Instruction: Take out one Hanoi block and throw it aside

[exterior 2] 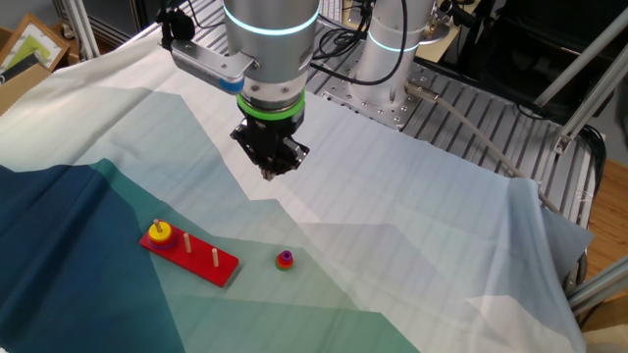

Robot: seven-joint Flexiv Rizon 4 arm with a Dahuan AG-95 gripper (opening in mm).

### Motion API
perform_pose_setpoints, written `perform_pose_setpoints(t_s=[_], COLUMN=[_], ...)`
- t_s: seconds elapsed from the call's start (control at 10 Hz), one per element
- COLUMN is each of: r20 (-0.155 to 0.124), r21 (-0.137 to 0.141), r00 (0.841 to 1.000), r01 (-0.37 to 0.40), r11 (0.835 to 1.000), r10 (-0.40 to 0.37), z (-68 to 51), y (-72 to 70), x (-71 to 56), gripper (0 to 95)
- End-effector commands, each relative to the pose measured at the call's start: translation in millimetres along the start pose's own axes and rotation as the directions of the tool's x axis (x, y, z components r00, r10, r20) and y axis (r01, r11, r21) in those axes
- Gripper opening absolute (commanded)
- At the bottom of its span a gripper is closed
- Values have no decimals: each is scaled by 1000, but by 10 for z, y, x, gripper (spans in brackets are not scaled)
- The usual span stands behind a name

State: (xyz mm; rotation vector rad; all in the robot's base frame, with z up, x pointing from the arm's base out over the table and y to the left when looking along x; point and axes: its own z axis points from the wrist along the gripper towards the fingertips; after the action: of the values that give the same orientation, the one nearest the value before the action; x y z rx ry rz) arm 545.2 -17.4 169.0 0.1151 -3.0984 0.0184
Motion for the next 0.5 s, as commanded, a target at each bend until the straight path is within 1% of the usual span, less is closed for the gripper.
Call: perform_pose_setpoints(t_s=[0.1,0.2,0.5], r20=[7,16,24], r21=[0,4,5], r00=[999,999,996], r01=[32,46,89], r11=[999,999,996], r10=[-32,-46,-89], z=[-2,-7,-9], y=[-76,-115,-242], x=[-161,-228,-411], gripper=[0,0,0])
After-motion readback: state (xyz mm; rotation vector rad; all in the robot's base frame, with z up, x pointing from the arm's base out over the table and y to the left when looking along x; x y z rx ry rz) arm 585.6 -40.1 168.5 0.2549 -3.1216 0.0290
